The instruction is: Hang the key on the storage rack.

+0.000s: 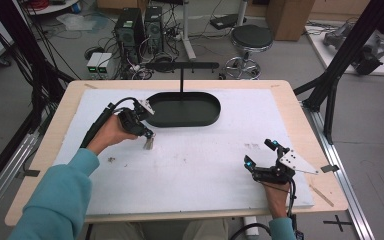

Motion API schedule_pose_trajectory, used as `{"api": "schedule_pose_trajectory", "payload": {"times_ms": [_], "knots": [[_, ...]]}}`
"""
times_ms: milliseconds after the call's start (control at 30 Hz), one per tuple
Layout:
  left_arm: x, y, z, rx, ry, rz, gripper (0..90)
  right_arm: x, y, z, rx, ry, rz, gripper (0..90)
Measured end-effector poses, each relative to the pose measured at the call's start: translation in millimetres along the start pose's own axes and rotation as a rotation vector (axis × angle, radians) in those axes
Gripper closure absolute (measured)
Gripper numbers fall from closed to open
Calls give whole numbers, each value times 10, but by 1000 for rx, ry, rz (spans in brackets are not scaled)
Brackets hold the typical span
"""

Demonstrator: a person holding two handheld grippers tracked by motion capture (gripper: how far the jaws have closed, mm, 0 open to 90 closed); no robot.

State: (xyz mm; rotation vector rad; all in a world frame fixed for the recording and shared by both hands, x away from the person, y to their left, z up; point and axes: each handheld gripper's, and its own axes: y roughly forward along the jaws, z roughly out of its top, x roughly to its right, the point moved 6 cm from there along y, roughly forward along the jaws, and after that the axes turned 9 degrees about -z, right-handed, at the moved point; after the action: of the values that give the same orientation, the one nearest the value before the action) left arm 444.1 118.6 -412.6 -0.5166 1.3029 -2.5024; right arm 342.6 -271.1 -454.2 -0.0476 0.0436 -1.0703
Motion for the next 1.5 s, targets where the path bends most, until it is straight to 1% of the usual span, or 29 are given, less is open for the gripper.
{"api": "schedule_pose_trajectory", "payload": {"times_ms": [67, 100, 133, 167, 200, 367, 400, 433, 467, 500, 567, 633, 667, 733, 767, 800, 933, 967, 1000, 1033, 1067, 1100, 1167, 1200, 1267, 1367, 1400, 1467, 1500], "knots": [[15, -62, 66, 60, -1, -7, 891, 0, 0, 0, -1, 1, -1, 8], [31, -116, 126, 114, -3, -15, 891, -1, 1, 1, 2, 1, 1, 8], [31, -116, 126, 114, -3, -15, 891, -1, 1, 1, 2, 1, 1, 8], [43, -149, 166, 153, -10, -33, 891, -1, 0, 1, 1, 1, 1, 8], [48, -175, 193, 180, -9, -42, 891, -1, 0, 1, 1, 1, 1, 8], [53, -270, 276, 281, -6, -38, 891, 5, 2, 4, 5, -4, -2, 8], [47, -294, 287, 297, -3, -30, 891, -2, 0, 1, 1, 3, 0, 8], [44, -312, 295, 312, -3, -26, 891, 5, 3, 4, 6, -3, -2, 8], [32, -350, 316, 342, -3, -23, 891, 6, 3, 3, 5, -4, -2, 8], [24, -373, 327, 356, -1, -13, 891, 6, 3, 3, 5, -4, -2, 8], [-5, -439, 355, 390, 0, -13, 891, 6, 3, 4, 6, -4, -2, 8], [-37, -512, 392, 429, -2, 4, 891, 6, 3, 3, 5, -4, -2, 8], [-55, -549, 413, 448, -7, 2, 891, 6, 3, 3, 5, -3, -2, 8], [-114, -658, 483, 495, -9, 34, 891, 6, 3, 3, 5, -4, -2, 8], [-114, -658, 483, 495, -9, 34, 891, 6, 3, 3, 5, -4, -2, 8], [-144, -709, 523, 518, -12, 50, 891, 6, 4, 4, 7, -4, -2, 8], [-262, -878, 664, 567, -25, 74, 891, 1, 3, 1, 4, -1, -1, 8], [-262, -878, 664, 567, -25, 74, 891, 1, 3, 1, 4, -1, -1, 8], [-295, -913, 693, 570, -23, 93, 891, 1, 3, 1, 3, -2, -1, 8], [-316, -937, 715, 578, -26, 100, 891, 1, 3, 1, 3, -2, -1, 8], [-339, -960, 734, 579, -29, 101, 891, 1, 3, 1, 4, -2, -1, 8], [-373, -991, 769, 577, -30, 121, 891, 1, 6, 2, 5, -1, -2, 8], [-389, -1006, 788, 573, -32, 123, 891, 2, 8, 3, 3, -7, -2, 8], [-406, -1021, 810, 576, -31, 138, 891, 3, 9, 3, 2, -7, -4, 8], [-426, -1035, 840, 575, -37, 145, 891, 3, 9, 2, 1, -8, -3, 8], [-450, -1041, 887, 577, -40, 161, 891, 3, 9, 2, 1, -8, -2, 8], [-464, -1029, 905, 571, -41, 180, 890, 2, 10, 2, 0, -8, -3, 8], [-473, -1019, 909, 565, -45, 178, 891, 2, 10, 2, 0, -8, -2, 8], [-489, -1009, 913, 557, -48, 196, 890, 2, 10, 2, 0, -8, -3, 8]]}}
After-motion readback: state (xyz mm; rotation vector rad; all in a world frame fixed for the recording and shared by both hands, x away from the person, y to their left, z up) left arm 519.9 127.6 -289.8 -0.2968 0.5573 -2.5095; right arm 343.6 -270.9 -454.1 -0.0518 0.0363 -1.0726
